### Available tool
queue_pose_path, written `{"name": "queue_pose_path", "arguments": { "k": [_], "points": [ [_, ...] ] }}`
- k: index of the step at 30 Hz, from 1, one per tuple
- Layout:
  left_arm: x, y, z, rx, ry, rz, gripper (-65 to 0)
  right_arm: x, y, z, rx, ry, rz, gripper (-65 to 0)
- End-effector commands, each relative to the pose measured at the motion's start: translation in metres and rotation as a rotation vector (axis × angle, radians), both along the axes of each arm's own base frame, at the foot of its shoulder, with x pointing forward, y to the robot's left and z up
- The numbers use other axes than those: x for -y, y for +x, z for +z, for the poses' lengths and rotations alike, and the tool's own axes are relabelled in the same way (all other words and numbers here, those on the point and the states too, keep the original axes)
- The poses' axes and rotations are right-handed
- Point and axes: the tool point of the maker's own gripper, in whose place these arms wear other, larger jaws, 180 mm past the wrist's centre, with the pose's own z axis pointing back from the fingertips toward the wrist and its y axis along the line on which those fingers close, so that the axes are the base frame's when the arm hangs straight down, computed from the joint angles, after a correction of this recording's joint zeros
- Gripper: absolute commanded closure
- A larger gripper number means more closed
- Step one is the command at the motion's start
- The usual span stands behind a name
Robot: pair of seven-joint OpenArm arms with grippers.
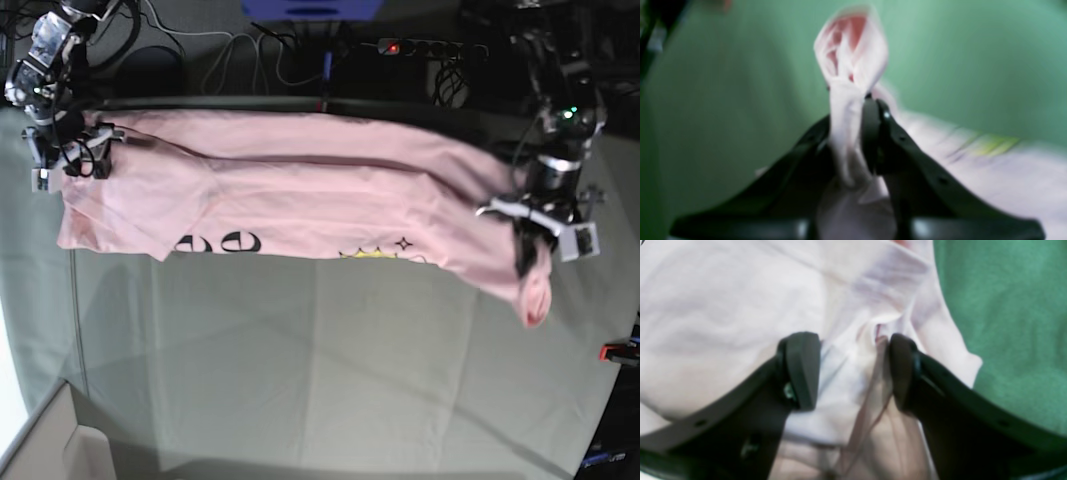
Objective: Layout the t-shirt on the table in an organized manner, then fold the t-shirt properly
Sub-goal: 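Fold the lifted end over toward the strip's middle with the left gripper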
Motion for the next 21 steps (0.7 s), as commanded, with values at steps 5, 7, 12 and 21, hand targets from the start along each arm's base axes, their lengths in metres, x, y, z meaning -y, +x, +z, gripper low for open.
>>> {"name": "queue_pose_path", "arguments": {
  "k": [5,7,12,21],
  "points": [
    [0.105,-0.001,0.018,0.042,0.081,-0.226,0.0,0.003,0.004,0.006,0.013,-0.014,0.009,-33.9],
    [0.149,-0.006,0.003,0.004,0.110,-0.316,0.0,0.003,0.004,0.006,0.013,-0.014,0.009,-33.9],
    [0.209,-0.026,-0.048,-0.118,0.212,-0.481,0.0,0.004,0.006,0.007,0.016,-0.016,0.008,-33.9],
    [0.271,-0.038,-0.063,-0.113,0.242,-0.490,0.0,0.006,0.007,0.009,0.022,-0.020,0.007,-33.9]
  ]
}}
